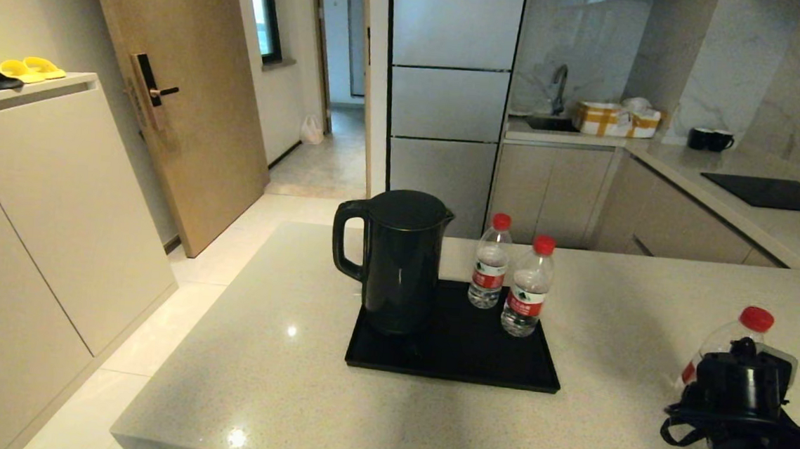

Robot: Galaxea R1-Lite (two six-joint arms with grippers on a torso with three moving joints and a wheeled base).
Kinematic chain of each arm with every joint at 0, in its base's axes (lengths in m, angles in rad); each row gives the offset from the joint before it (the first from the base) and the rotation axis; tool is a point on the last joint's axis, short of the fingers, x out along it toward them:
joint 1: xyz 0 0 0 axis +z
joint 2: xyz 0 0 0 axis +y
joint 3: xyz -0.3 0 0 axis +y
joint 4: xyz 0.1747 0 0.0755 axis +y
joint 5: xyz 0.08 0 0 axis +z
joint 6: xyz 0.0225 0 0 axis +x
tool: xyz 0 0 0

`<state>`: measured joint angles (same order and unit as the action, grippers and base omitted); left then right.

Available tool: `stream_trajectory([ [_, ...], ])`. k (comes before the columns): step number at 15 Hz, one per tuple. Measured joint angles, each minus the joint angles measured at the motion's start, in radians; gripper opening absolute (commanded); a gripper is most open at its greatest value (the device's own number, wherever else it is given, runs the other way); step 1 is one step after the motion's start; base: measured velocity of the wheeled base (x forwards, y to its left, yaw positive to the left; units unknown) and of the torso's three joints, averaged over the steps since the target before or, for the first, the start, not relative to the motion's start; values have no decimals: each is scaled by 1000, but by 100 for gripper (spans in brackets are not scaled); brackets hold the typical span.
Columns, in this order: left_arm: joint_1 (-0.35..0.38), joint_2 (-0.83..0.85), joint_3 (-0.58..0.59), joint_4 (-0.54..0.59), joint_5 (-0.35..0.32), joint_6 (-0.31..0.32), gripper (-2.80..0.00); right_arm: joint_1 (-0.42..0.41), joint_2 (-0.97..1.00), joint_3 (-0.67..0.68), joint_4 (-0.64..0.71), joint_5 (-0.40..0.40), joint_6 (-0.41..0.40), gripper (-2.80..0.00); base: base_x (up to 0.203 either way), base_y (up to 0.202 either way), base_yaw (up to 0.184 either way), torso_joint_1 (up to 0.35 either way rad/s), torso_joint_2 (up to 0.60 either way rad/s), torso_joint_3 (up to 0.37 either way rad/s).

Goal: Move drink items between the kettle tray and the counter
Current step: Return the bottled water to its original position

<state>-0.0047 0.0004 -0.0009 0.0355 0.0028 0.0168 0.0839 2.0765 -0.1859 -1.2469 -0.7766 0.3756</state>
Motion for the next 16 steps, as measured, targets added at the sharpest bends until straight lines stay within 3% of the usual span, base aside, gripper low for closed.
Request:
stream_trajectory([
  [6,0,0,0,0,0,0,-280,-113,188,-75,-256,95,-138,0,0,0,0,0,0,0],
  [9,0,0,0,0,0,0,-280,-129,247,-132,-274,191,-165,0,0,0,0,0,0,0],
  [13,0,0,0,0,0,0,-280,-168,280,-224,-275,249,-168,0,0,0,0,0,0,0],
  [14,0,0,0,0,0,0,-280,-187,288,-247,-275,261,-170,-280,0,0,0,0,0,0],
  [16,0,0,0,0,0,0,-280,-207,304,-273,-275,265,-175,-280,0,0,0,0,0,0],
])
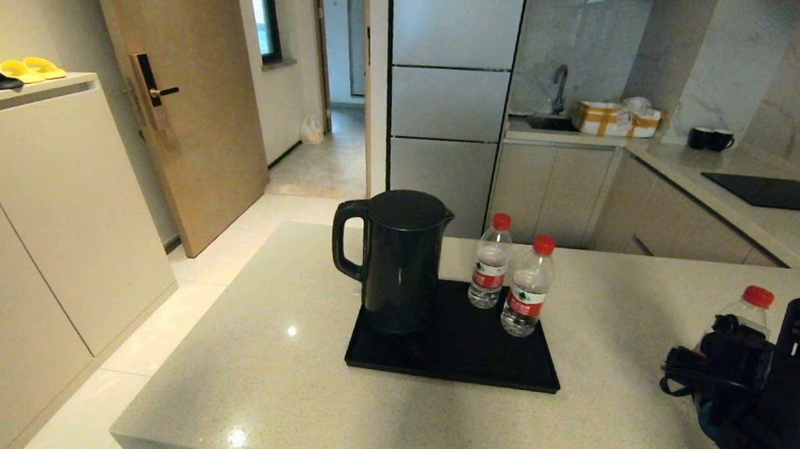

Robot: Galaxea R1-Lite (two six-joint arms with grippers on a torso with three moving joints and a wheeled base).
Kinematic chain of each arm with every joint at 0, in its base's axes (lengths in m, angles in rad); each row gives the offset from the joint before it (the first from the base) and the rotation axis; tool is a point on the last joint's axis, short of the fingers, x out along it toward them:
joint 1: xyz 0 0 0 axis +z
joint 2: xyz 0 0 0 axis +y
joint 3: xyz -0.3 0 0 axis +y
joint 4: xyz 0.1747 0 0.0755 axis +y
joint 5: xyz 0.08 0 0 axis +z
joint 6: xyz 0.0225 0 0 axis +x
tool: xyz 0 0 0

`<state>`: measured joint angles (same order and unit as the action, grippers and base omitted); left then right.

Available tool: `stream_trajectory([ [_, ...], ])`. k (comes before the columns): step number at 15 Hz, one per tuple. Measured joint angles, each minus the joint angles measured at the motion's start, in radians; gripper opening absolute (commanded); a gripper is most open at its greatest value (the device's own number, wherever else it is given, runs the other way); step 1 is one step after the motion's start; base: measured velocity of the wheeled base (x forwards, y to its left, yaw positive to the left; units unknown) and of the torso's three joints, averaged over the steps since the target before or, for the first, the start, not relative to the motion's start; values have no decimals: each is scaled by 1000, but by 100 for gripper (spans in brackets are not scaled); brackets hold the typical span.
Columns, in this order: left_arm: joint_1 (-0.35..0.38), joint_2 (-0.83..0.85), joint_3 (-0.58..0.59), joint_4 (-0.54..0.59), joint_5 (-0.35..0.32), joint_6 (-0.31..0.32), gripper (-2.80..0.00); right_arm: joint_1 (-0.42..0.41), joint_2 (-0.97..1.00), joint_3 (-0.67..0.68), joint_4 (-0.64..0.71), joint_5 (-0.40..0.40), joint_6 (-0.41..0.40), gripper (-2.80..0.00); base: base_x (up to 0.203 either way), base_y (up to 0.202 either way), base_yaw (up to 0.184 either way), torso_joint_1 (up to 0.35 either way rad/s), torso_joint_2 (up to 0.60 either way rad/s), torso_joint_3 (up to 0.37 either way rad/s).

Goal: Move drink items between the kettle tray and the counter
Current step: Return the bottled water to its original position

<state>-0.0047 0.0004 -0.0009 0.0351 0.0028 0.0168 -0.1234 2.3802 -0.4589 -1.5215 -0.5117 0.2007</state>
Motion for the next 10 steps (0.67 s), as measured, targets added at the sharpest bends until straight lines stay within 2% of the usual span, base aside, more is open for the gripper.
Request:
stream_trajectory([
  [7,0,0,0,0,0,0,-280,-5,14,7,-3,5,2,-280,0,0,0,0,0,0],
  [9,0,0,0,0,0,0,-280,23,-29,48,4,19,8,-280,0,0,0,0,0,0],
  [10,0,0,0,0,0,0,-280,66,-67,71,5,36,7,-280,0,0,0,0,0,0],
])
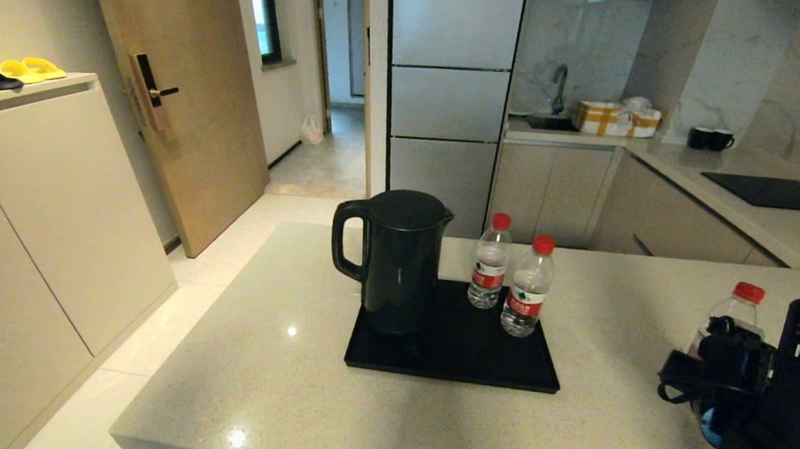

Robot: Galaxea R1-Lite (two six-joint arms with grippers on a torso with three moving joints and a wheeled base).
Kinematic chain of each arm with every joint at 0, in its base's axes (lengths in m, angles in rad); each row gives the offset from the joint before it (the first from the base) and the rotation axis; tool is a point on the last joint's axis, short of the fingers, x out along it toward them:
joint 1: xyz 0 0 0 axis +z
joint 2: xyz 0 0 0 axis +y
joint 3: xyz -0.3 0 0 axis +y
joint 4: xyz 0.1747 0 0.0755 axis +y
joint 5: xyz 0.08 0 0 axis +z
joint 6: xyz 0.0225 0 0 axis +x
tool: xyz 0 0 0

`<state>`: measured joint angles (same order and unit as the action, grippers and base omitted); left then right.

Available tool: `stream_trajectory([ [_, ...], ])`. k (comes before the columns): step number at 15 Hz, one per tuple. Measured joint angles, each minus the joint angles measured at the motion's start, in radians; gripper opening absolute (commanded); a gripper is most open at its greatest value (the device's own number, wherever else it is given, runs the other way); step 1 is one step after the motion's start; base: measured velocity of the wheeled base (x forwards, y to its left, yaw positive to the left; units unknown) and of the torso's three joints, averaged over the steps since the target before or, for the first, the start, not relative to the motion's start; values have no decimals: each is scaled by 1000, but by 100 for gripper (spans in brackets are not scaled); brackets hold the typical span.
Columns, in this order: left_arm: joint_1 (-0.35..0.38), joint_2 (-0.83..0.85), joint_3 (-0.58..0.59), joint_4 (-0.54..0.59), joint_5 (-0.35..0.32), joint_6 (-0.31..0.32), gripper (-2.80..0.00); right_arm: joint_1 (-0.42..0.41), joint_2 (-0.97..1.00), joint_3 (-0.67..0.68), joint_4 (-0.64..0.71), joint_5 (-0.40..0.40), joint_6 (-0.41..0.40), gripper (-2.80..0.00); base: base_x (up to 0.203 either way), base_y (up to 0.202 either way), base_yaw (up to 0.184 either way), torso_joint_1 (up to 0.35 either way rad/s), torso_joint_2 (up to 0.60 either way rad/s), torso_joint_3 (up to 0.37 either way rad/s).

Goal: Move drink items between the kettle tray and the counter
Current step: Return the bottled water to its original position

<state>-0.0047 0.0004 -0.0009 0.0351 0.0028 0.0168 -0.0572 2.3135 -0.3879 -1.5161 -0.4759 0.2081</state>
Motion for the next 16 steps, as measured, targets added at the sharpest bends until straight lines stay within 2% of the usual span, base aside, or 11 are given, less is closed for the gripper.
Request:
stream_trajectory([
  [2,0,0,0,1,0,0,-280,144,-76,31,-4,19,-39,-280,0,0,0,0,0,0],
  [4,0,0,0,0,0,0,-280,307,-129,24,-4,-7,-123,-280,0,0,0,0,0,0],
  [5,0,0,0,1,0,0,-280,384,-138,-13,-5,-38,-169,-280,0,0,0,0,0,0],
  [7,0,0,0,0,0,0,-280,481,-109,-108,-4,-74,-254,-280,0,0,0,0,0,0],
  [11,0,0,0,0,0,0,-280,548,38,-364,-5,-116,-329,-280,0,0,0,0,0,0],
  [14,0,0,0,0,0,0,-280,569,163,-533,15,-142,-340,-280,0,0,0,0,0,0],
  [16,0,0,0,1,0,0,-280,590,221,-598,59,-166,-338,-280,0,0,0,0,0,0],
])
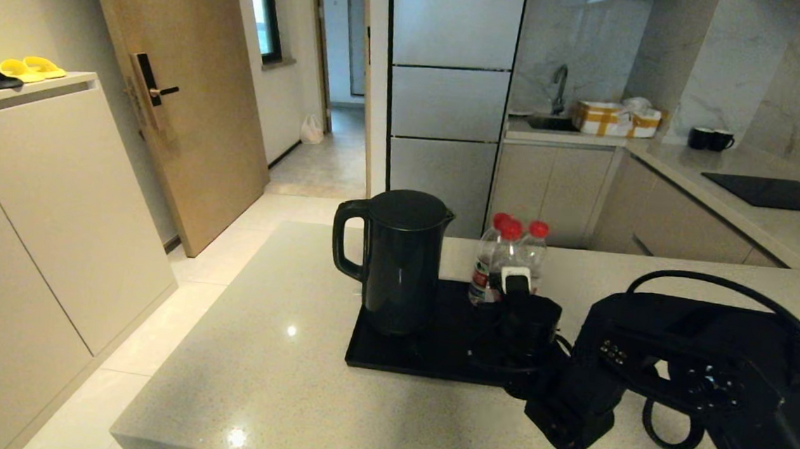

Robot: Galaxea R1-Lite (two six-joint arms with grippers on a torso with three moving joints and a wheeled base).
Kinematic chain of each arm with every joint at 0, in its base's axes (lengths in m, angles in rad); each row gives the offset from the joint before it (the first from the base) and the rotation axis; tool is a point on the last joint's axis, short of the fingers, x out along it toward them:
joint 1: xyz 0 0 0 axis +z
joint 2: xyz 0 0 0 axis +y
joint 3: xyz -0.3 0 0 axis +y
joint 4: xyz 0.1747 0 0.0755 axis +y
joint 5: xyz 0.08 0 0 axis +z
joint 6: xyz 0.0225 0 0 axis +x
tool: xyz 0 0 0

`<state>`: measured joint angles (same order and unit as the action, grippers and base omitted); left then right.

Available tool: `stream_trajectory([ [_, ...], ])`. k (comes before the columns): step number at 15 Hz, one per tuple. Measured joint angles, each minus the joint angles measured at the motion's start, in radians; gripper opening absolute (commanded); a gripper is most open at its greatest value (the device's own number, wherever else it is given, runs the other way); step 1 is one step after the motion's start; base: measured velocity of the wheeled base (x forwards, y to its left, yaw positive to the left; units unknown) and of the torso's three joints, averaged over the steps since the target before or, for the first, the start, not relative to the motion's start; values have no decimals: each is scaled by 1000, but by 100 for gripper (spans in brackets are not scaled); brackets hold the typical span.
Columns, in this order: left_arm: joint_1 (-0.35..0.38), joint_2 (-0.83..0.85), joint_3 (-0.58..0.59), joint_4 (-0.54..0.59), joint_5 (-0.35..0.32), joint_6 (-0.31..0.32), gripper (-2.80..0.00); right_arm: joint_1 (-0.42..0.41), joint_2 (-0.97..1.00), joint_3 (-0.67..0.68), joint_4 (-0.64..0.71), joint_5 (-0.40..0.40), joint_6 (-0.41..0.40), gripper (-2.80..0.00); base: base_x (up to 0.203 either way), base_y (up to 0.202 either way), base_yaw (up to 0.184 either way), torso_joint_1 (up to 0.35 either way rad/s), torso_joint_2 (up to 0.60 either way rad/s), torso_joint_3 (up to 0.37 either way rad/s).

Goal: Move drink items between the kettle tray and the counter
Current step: Return the bottled water to its original position

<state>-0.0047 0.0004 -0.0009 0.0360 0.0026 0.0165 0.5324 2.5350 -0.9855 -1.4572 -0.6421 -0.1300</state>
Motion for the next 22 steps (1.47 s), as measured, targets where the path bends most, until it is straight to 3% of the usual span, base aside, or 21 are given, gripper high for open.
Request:
stream_trajectory([
  [7,0,0,0,0,0,0,-280,51,74,-20,35,-28,47,-280,0,0,0,0,0,0],
  [8,0,0,0,0,0,0,-280,53,75,-18,42,-33,50,0,0,0,0,0,0,0],
  [14,0,0,0,0,0,0,-280,52,60,9,52,-43,75,0,0,0,0,0,0,0],
  [22,0,0,0,0,0,0,-280,87,-61,253,43,-20,185,0,0,0,0,0,0,0],
])
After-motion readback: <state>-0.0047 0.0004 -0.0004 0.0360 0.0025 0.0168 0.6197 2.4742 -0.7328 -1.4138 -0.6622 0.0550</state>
